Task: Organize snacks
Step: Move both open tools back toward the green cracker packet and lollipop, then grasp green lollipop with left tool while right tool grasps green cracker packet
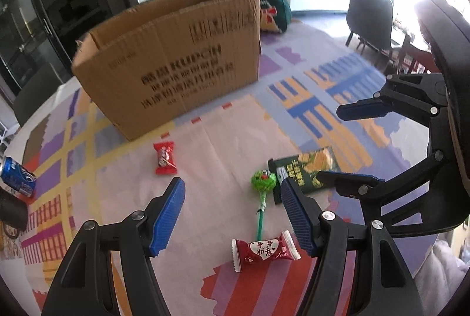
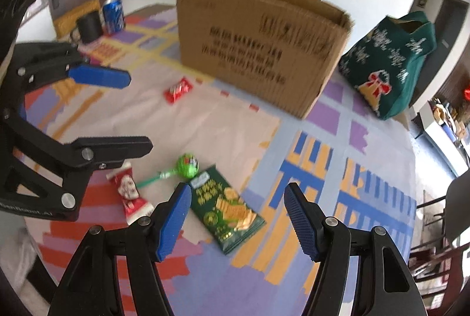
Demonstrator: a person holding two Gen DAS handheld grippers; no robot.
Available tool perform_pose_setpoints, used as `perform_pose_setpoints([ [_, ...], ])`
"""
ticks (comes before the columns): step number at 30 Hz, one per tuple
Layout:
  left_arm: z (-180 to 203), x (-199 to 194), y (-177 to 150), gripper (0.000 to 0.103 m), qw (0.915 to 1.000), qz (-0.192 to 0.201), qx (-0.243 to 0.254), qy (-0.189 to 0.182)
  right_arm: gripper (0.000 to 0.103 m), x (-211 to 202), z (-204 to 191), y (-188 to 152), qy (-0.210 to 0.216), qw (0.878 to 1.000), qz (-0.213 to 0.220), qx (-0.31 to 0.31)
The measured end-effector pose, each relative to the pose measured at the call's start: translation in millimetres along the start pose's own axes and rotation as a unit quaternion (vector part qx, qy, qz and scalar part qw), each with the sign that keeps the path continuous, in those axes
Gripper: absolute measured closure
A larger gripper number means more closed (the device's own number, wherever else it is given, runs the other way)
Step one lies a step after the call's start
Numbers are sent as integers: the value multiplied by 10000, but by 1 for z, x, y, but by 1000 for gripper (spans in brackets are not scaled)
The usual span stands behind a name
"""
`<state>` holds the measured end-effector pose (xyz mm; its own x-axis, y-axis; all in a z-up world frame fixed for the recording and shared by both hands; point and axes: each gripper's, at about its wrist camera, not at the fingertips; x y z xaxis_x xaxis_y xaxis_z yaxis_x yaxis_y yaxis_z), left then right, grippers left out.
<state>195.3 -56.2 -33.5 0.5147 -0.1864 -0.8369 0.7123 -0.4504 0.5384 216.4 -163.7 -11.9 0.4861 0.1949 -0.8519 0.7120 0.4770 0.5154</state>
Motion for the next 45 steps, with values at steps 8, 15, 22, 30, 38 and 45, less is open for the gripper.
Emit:
perform_pose_setpoints([
  [8, 3, 26, -6, 36, 9992, -354, 127, -137, 36, 25, -6, -7, 21, 9985, -448, -316],
  [15, 5, 43, -2, 36, 9980, -534, 105, -324, 37, 40, -5, -10, 167, 9974, -605, -355],
  [22, 5, 59, 1, 41, 9966, -695, 32, -445, 36, 50, -4, -10, 292, 9966, -671, -368],
  [30, -1, 70, 6, 53, 9950, -750, -244, -614, 37, 67, 5, -3, 486, 9962, -705, -169],
  [38, -1, 77, 6, 73, 9926, -841, -369, -789, 56, 69, 18, -4, 554, 9965, -575, 254],
  [45, -2, 72, 3, 77, 9932, -748, -497, -742, 58, 63, 25, -7, 595, 9957, -453, 555],
])
Point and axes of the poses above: each gripper's, at about its wrist camera, not at the fingertips, and x roughly the way its jaws point, z to its right, y to its top, and after that the axes turned 1 degree about y, right-handed
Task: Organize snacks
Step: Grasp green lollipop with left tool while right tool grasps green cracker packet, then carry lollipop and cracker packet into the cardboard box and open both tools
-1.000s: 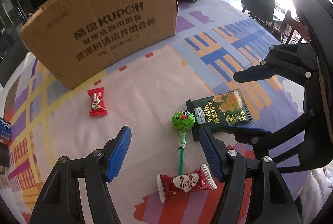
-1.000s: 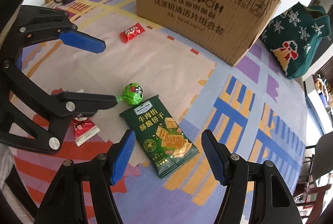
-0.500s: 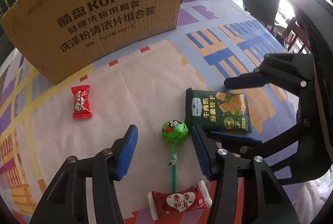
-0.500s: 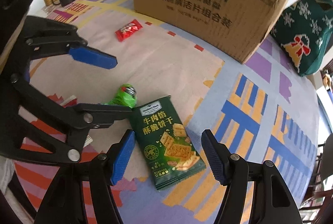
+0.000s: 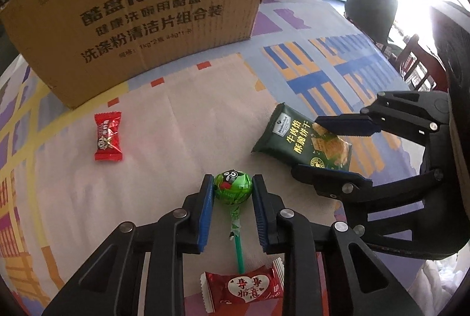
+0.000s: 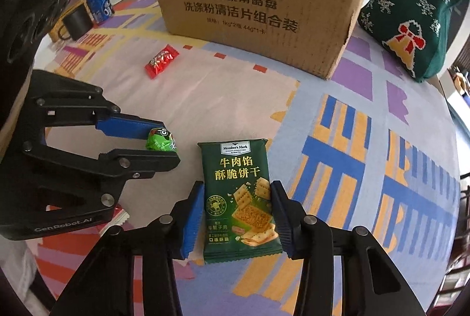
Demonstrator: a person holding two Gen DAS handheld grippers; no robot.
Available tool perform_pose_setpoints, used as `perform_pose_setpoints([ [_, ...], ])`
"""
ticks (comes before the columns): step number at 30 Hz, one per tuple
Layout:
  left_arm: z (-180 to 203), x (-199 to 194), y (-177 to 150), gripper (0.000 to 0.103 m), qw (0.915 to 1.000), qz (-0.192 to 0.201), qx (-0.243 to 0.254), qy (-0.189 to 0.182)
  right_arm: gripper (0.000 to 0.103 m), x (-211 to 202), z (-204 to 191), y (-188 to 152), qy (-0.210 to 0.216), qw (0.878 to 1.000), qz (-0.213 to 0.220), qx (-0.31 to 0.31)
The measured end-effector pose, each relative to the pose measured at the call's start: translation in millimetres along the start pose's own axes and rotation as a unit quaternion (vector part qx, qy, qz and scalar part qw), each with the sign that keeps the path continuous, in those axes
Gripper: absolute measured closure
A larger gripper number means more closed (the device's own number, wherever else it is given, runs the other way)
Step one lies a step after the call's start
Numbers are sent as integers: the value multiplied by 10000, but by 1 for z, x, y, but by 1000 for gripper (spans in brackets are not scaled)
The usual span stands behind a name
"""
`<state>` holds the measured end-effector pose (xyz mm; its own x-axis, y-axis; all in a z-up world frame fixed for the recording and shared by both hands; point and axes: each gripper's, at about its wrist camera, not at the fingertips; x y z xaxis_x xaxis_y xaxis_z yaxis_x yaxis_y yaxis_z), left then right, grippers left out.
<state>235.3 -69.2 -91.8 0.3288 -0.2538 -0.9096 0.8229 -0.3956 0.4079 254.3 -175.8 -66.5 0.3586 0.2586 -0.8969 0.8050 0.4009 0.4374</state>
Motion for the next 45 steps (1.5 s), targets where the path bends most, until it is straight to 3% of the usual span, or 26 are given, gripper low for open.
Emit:
perform_pose_setpoints([
  [19, -10, -65, 13, 77, 9947, 910, -395, 274, 58, -61, -3, 12, -34, 9945, 890, 551],
  [45, -57, -150, 61, 77, 9725, 2062, -734, 799, 58, -120, -19, 97, -169, 9783, 1997, 519],
])
Point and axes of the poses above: each gripper's, at about its wrist camera, not at the fingertips, and x roughly the way its jaws point, z to its right, y to its top, and after that the axes turned 1 degree about y, right-handed
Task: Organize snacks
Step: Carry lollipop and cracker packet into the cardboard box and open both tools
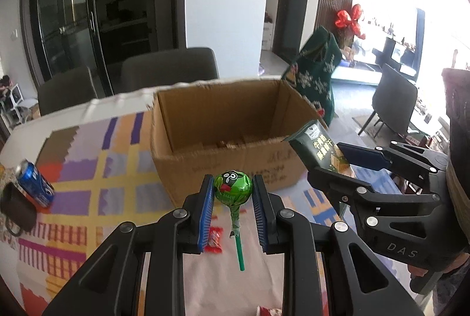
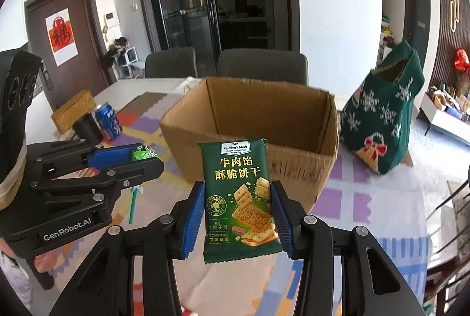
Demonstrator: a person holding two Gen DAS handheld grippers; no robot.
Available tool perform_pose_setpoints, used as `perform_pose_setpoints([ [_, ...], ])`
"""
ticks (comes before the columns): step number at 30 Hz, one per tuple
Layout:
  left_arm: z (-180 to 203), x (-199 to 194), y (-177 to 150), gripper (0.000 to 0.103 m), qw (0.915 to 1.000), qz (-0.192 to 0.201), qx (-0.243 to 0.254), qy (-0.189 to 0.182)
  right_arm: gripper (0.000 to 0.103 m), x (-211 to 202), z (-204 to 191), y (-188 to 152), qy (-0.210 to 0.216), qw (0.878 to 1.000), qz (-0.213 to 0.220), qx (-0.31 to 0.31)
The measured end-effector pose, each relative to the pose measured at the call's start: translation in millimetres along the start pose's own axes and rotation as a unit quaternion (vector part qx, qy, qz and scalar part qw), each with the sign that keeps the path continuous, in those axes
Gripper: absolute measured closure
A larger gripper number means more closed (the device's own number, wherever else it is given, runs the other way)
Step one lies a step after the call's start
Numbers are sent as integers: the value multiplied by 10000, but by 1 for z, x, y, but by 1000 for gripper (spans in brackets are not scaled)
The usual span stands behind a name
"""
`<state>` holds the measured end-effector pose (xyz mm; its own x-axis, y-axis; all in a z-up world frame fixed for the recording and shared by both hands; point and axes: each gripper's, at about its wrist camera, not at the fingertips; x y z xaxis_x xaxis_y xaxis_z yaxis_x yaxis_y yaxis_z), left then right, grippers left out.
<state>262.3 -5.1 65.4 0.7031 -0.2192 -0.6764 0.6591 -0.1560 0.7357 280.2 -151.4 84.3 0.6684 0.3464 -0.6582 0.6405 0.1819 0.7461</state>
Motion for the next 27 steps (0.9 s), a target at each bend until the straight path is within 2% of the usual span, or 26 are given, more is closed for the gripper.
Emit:
perform_pose_setpoints([
  [12, -19, 11, 48, 77, 9997, 205, -1, 163, 58, 7, 5, 49, -151, 9994, 319, -38],
  [21, -35, 32, 71, 77, 9990, 264, 90, 353, 58, 28, 10, 72, -336, 9989, 297, -129],
  [27, -42, 54, 83, 77, 9991, 205, 92, 351, 58, 46, 17, 82, -405, 9988, 233, -151],
])
Point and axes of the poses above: each gripper's, at about its wrist camera, not at the fingertips, and x roughly the way its jaws point, z to its right, y to its top, and after that the axes turned 1 degree about y, right-handed
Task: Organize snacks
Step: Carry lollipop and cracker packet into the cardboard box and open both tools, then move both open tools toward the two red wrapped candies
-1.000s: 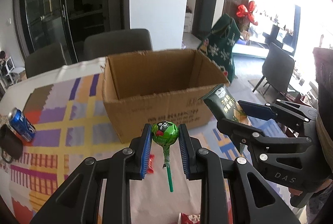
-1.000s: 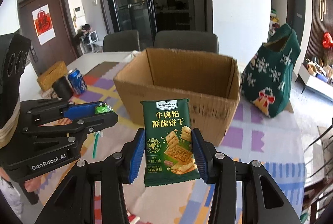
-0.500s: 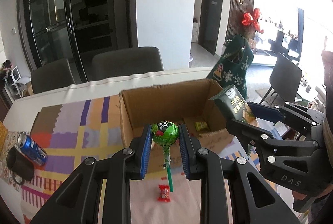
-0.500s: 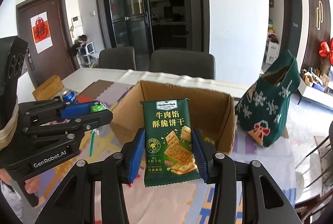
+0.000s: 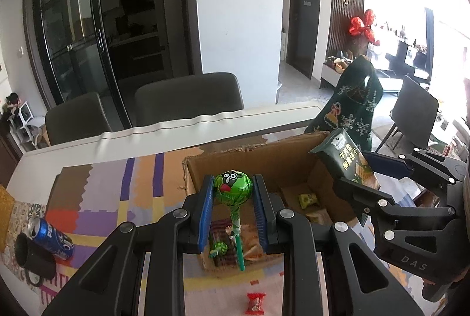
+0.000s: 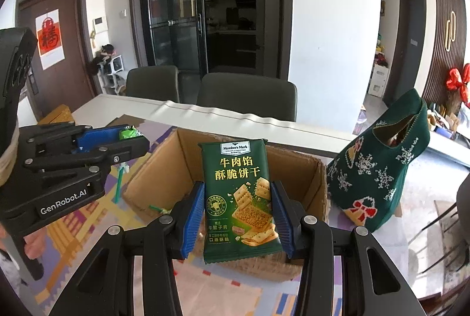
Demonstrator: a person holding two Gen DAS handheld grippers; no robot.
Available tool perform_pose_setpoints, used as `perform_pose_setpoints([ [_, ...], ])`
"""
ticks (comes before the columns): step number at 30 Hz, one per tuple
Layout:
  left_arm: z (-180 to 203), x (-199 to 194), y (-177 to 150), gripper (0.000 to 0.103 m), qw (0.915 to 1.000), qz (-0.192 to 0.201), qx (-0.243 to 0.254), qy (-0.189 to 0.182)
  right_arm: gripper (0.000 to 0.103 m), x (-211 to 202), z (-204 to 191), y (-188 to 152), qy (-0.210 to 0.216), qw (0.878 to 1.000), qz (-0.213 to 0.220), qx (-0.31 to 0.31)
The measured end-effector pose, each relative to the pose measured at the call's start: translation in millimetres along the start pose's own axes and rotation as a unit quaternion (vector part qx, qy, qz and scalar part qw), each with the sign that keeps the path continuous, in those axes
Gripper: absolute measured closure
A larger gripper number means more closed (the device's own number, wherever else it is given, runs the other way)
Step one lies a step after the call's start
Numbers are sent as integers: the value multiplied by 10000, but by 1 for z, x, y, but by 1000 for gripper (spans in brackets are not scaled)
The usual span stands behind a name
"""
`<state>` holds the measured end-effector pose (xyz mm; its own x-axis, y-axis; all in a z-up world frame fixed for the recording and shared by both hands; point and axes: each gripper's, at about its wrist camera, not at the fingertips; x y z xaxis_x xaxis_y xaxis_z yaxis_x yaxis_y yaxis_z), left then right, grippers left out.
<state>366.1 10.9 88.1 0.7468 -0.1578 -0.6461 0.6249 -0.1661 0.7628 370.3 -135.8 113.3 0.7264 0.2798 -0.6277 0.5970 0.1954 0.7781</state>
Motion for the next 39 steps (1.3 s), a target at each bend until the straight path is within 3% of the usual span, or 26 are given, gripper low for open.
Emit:
perform_pose_setpoints([
  [3, -1, 13, 4, 75, 9999, -82, 56, 46, 57, 10, 2, 3, -19, 10000, -51, 26],
  [4, 0, 16, 4, 72, 9998, -97, 102, 107, 57, 13, 3, 3, -37, 10000, -63, 28],
  [5, -1, 19, 3, 61, 9997, -119, 133, 175, 57, 16, 3, 4, -59, 10000, -60, 27],
  [6, -1, 21, 2, 55, 9996, -122, 161, 212, 53, 18, 4, 5, -122, 9999, -51, 12],
  [8, -1, 19, -1, 54, 9995, -87, 163, 242, 37, 21, 5, 4, -239, 9997, -100, -9],
  [9, -2, 17, -3, 54, 9994, -110, 143, 282, 36, 20, 5, 4, -267, 9996, -80, 0],
  [12, -4, 10, -11, 52, 9994, -107, 50, 319, 36, 16, 3, 1, -349, 9994, 0, -69],
  [22, 3, -37, -42, 41, 9985, -29, -113, 541, 36, -12, -8, -22, -56, 10000, 66, -20],
  [31, 16, -79, -78, 36, 9984, 103, 3, 552, 36, -48, -28, -49, 112, 9997, 126, -168],
  [39, 26, -106, -118, 31, 9987, -26, -78, 495, 36, -69, -43, -81, 253, 9993, 5, -269],
])
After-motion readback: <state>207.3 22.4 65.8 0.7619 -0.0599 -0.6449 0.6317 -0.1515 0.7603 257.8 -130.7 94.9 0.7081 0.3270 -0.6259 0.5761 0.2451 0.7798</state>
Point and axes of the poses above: each gripper's, at about its wrist camera, not at the fingertips, and x roughly the way its jaws point, z to its right, y to its top, and after that the axes turned 1 degree about y, right-handed
